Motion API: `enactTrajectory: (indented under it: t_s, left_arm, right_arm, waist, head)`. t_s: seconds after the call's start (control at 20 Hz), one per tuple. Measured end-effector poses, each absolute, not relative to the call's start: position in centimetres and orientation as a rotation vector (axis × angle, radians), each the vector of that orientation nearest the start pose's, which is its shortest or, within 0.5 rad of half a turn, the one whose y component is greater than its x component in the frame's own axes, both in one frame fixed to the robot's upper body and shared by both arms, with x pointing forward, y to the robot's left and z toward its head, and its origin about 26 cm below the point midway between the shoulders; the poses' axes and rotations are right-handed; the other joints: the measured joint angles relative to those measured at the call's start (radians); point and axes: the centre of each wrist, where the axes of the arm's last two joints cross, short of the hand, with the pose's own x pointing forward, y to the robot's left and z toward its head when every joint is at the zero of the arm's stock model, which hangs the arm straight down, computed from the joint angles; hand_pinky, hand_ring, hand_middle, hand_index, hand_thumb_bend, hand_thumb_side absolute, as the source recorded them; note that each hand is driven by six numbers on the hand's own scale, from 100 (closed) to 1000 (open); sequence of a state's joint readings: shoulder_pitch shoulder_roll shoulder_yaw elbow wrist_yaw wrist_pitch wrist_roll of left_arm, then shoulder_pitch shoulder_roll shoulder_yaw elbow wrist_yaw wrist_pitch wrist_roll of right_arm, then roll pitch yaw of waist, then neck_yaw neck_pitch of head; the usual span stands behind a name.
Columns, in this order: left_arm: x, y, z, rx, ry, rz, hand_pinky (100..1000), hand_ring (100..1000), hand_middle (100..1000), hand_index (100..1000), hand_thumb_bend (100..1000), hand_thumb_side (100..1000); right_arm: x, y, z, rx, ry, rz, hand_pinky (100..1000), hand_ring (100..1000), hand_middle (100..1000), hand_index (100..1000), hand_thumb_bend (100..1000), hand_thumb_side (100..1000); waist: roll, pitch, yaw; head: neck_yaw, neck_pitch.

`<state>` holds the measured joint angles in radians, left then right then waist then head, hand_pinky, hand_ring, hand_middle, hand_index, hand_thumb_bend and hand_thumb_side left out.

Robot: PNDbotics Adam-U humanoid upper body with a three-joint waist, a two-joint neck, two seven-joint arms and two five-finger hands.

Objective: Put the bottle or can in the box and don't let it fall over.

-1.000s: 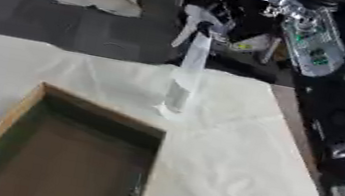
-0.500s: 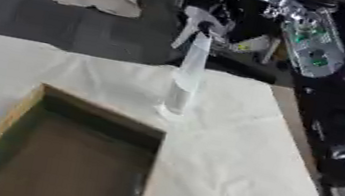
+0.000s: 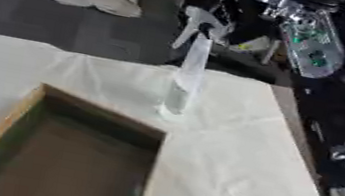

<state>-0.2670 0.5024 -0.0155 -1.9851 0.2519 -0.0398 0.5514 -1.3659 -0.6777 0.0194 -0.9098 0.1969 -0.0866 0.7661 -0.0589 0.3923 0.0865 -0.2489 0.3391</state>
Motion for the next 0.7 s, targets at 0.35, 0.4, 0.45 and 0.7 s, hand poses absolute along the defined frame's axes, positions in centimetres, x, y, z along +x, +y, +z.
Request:
enactTrajectory:
  t_s: [0.35,0.4,0.45,0.7]
  left_arm:
    - [29.66,28.62,20.39,0.300,-2.279,0.212,686,824,855,780,236,876]
    - [29.66,28.62,20.39,0.300,-2.279,0.212,686,824,855,780,235,877]
    - [29.66,28.62,20.39,0.300,-2.279,0.212,685,824,855,779,235,877]
    - [29.66,28.62,20.38,0.301,-2.279,0.212,685,821,853,773,233,876]
  right_arm:
    - [45.01,-32.49,43.68,-0.412,-1.868,1.214,733,607,675,646,191,100]
    - [45.01,-32.49,43.67,-0.413,-1.869,1.212,732,605,674,645,187,100]
    - [45.01,-32.49,43.67,-0.413,-1.870,1.211,730,602,673,644,183,100]
    - [45.01,-32.48,43.67,-0.418,-1.871,1.206,732,580,664,633,176,100]
  waist:
    - [-0.001,0.001,0.001]
    - [-0.001,0.001,0.001]
    - [-0.001,0.001,0.001]
    - [-0.001,0.001,0.001]
  head:
    - [0.000,0.000]
    - [-0.001,0.000]
    - [-0.001,0.000]
    - [-0.001,0.000]
